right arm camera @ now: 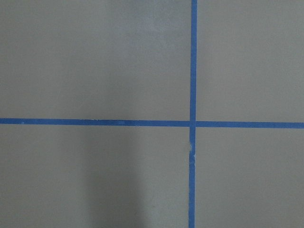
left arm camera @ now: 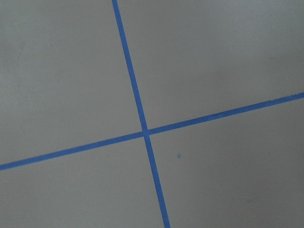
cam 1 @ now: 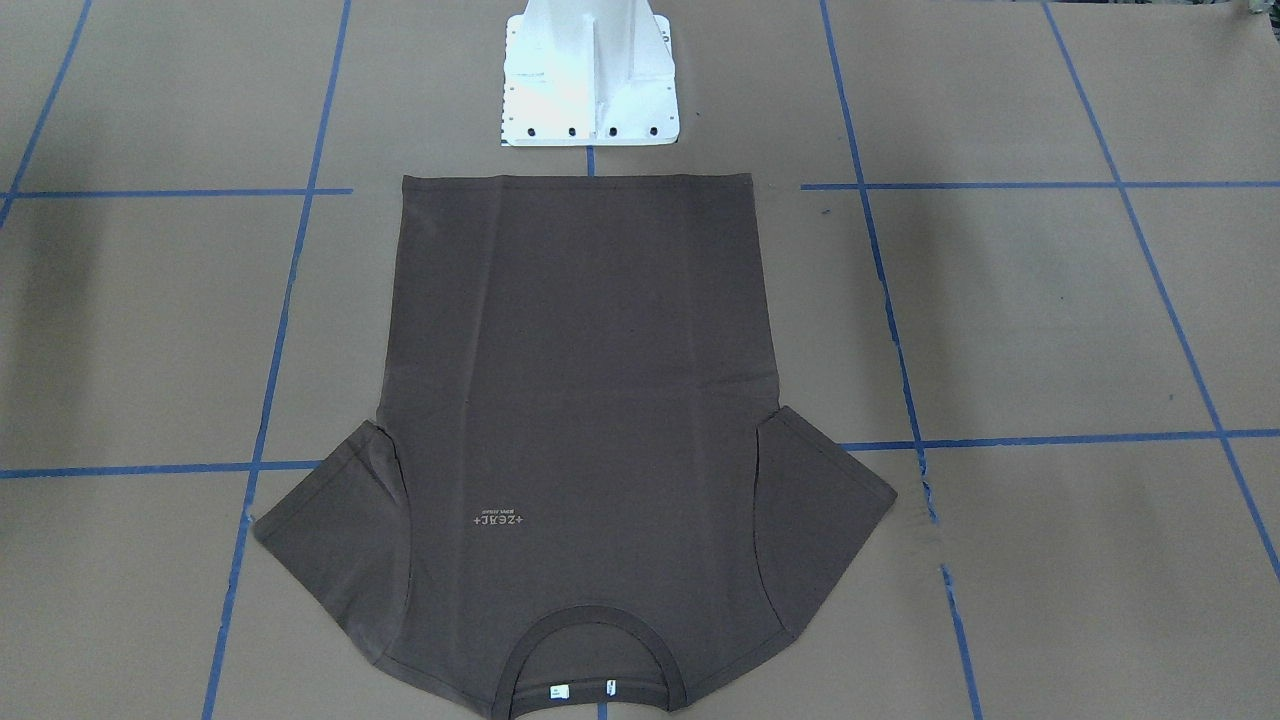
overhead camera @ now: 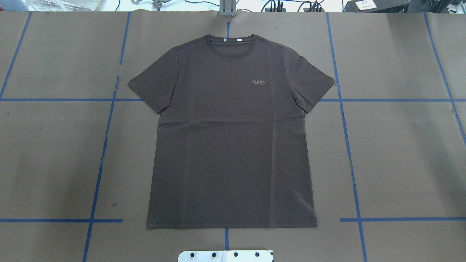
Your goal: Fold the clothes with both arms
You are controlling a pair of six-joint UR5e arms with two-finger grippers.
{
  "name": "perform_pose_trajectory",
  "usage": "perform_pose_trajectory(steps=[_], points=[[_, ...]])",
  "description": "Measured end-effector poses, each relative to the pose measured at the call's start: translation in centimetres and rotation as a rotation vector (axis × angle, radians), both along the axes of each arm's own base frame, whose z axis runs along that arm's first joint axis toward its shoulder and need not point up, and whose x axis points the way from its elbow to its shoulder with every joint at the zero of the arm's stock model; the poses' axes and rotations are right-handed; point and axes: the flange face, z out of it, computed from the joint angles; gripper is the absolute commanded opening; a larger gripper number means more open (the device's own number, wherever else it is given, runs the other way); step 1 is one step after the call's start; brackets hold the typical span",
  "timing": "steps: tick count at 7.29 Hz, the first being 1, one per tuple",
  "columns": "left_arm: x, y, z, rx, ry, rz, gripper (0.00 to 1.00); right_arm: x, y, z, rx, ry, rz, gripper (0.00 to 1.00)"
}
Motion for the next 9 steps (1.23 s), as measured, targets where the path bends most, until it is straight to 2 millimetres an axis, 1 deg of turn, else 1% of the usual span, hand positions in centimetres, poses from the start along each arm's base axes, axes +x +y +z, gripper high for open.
perform_pose_trajectory(steps=[1, 2, 3, 4, 5, 6, 7, 8, 9], points=[[0.0, -0.4, -0.3, 0.003, 0.007, -0.001, 1.0, 0.0, 0.3, 0.4, -0.009, -0.003, -0.001, 1.0], [-0.1, -1.1, -1.1, 0.015, 0.0, -0.005, 1.0, -0.1, 0.5, 0.6, -0.013, -0.017, -0.002, 1.0], [-0.2, -1.2, -1.8, 0.031, -0.018, -0.011, 1.0, -0.1, 0.7, 0.6, -0.014, -0.029, -0.003, 1.0], [-0.4, -0.7, -2.8, 0.054, -0.03, -0.014, 1.0, -0.3, 0.8, 0.7, -0.016, -0.037, -0.003, 1.0], [-0.4, -0.1, -3.5, 0.07, -0.032, -0.016, 1.0, -0.8, 0.8, 0.4, -0.012, -0.06, -0.013, 1.0], [-0.4, 0.3, -4.4, 0.09, -0.033, -0.017, 1.0, -3.1, 0.3, -0.6, 0.033, -0.104, -0.058, 1.0], [-0.3, 0.4, -5.4, 0.121, -0.032, -0.016, 1.0, -6.6, -0.4, -2.2, 0.097, -0.129, -0.102, 1.0], [-0.2, 0.4, -5.8, 0.155, -0.024, -0.015, 1.0, -10.9, -2.0, -4.5, 0.106, -0.139, -0.097, 1.0], [-0.1, 0.4, -5.8, 0.176, -0.013, -0.011, 1.0, -16.0, -4.7, -7.7, 0.076, -0.149, -0.059, 1.0]])
